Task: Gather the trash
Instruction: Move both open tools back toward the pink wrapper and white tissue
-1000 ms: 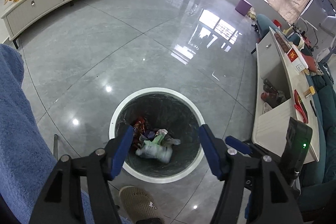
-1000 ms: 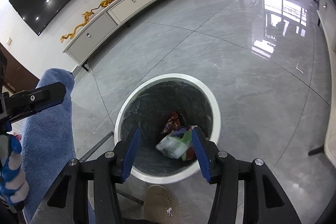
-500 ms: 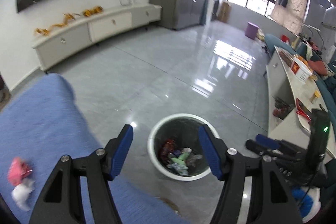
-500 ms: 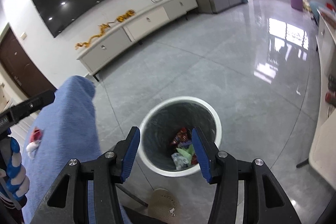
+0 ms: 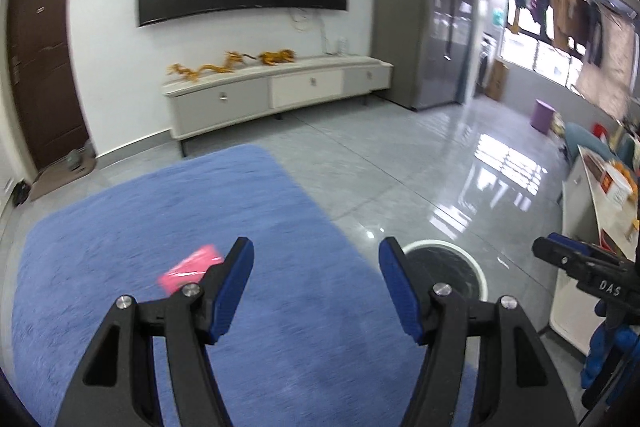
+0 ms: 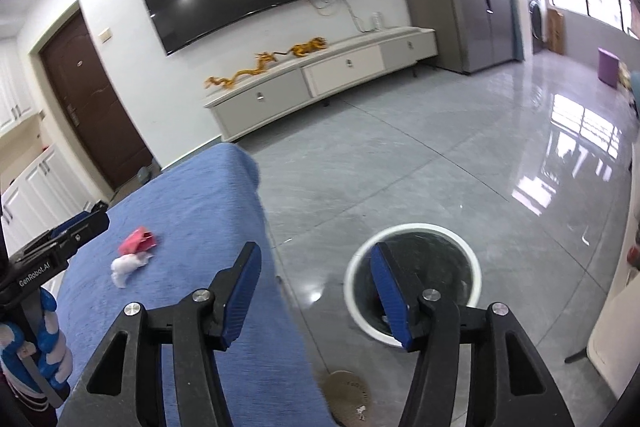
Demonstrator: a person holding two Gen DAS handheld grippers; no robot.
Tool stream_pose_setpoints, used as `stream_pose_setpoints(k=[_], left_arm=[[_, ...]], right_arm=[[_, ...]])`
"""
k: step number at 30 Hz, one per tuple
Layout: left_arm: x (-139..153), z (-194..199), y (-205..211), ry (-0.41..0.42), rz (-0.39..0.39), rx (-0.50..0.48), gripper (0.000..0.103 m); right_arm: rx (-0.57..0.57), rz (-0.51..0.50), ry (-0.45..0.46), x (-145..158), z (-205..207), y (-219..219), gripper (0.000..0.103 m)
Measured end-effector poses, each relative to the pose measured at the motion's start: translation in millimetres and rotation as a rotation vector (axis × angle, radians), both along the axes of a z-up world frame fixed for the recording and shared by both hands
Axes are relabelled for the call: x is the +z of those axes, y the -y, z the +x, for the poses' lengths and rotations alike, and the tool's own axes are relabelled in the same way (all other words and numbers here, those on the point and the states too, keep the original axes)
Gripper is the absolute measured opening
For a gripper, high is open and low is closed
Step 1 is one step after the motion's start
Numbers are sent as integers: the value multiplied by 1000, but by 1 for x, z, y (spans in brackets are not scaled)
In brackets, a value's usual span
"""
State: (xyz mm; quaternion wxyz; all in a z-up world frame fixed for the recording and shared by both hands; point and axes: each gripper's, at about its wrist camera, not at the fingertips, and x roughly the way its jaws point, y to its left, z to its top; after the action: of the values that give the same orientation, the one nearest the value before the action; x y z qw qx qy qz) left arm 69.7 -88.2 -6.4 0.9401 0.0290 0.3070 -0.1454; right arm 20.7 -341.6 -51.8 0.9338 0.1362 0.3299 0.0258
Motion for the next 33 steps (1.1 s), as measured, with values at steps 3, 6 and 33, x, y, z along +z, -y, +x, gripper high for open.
stream_pose_setpoints(k=[3, 6, 33], left_arm=[[-1, -9, -34, 16, -15, 53, 63], [-1, -18, -60, 30, -29, 97, 63], [-60, -16, -168, -116, -186, 165, 63]], right_arm=[[41, -20, 7, 9, 2, -25, 57], [74, -43, 13, 14, 5, -48, 59], [248, -80, -32, -7, 43, -138, 61]])
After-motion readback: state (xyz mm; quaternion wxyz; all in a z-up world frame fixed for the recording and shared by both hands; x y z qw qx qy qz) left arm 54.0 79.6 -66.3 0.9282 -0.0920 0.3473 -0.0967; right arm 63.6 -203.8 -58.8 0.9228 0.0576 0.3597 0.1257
